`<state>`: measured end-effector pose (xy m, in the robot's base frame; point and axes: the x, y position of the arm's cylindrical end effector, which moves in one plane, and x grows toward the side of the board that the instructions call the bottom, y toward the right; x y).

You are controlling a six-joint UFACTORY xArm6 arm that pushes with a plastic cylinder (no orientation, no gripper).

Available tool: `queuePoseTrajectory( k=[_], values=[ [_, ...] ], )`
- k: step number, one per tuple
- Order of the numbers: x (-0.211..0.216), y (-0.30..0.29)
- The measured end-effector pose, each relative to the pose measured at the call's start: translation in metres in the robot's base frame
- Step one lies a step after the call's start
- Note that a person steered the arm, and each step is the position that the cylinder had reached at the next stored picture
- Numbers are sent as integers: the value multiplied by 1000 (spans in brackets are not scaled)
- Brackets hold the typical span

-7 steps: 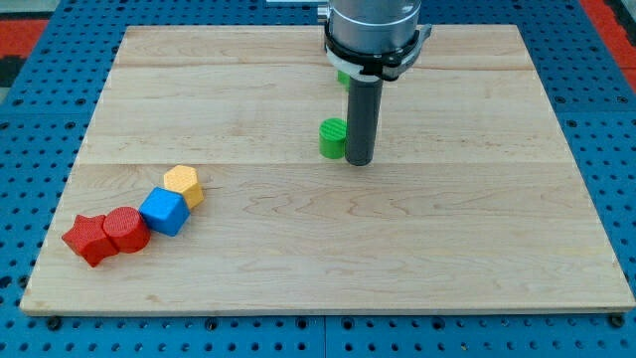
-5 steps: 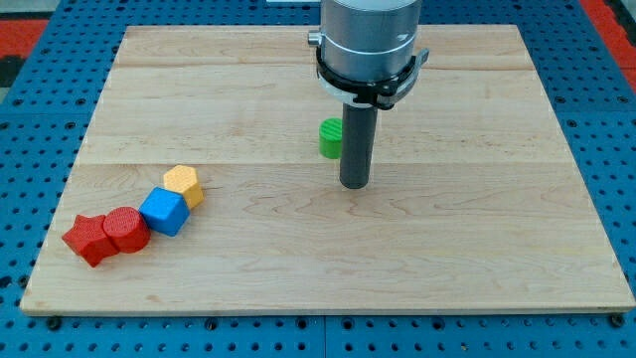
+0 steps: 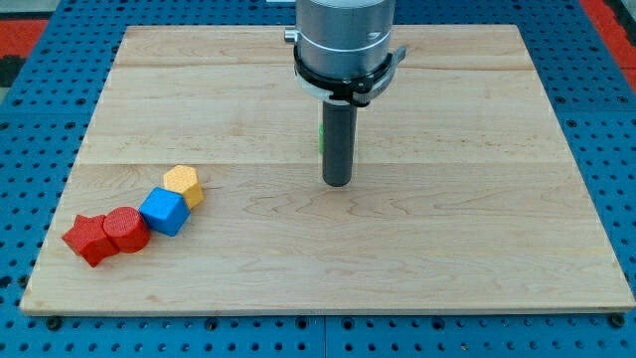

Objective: Move the green circle to the group of blocks

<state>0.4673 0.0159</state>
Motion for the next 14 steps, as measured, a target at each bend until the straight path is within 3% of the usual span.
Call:
queuePoseTrajectory(
  k=[3,6,10,14],
  values=[
    [-51,1],
    [-70,1],
    [-152,1],
    [-157,1]
  ],
)
